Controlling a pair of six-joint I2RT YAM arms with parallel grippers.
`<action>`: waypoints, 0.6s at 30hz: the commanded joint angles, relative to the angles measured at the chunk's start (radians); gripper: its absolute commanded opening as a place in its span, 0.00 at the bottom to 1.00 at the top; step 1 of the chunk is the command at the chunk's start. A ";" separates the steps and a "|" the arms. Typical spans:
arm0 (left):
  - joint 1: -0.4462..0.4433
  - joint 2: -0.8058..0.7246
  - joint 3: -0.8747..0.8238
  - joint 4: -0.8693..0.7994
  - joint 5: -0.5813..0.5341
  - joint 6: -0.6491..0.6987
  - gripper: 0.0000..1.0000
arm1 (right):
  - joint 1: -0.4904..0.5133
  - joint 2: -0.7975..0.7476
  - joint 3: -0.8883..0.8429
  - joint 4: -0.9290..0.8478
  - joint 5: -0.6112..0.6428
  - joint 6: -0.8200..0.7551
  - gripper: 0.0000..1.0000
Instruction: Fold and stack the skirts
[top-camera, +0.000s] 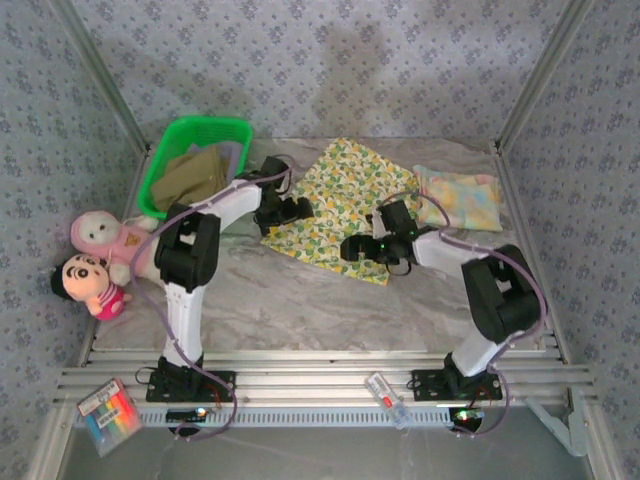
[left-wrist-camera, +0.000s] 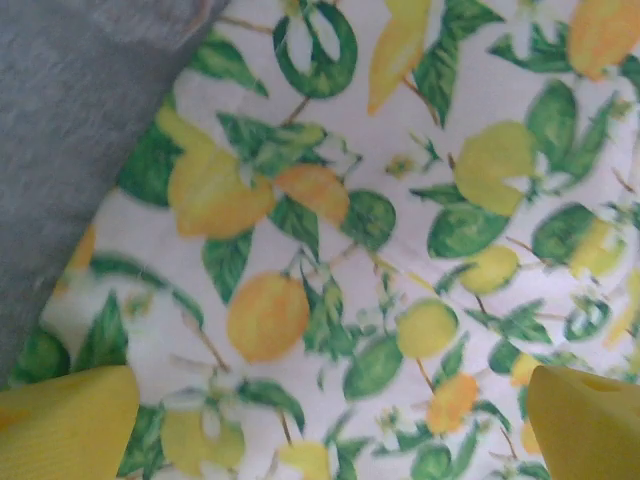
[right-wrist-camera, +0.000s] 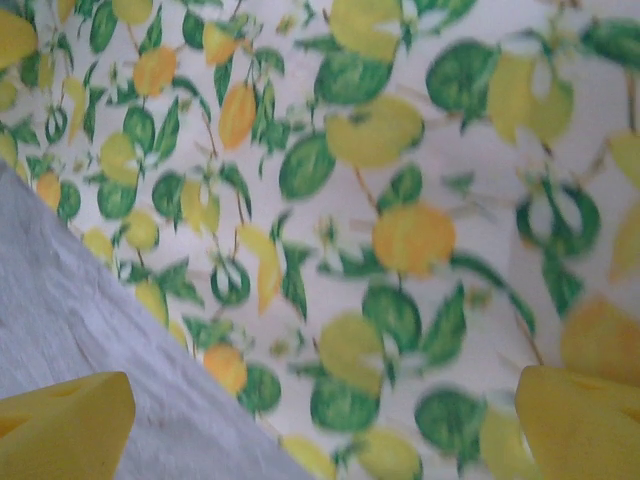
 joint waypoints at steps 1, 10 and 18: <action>0.004 -0.037 -0.163 0.016 0.028 -0.076 1.00 | 0.007 -0.117 -0.076 0.048 0.090 -0.074 0.99; 0.005 -0.320 -0.358 0.015 -0.062 -0.146 1.00 | 0.223 -0.228 -0.021 -0.300 0.410 -0.691 0.93; 0.051 -0.487 -0.470 0.005 -0.177 -0.232 1.00 | 0.241 -0.248 -0.126 -0.284 0.415 -1.052 0.80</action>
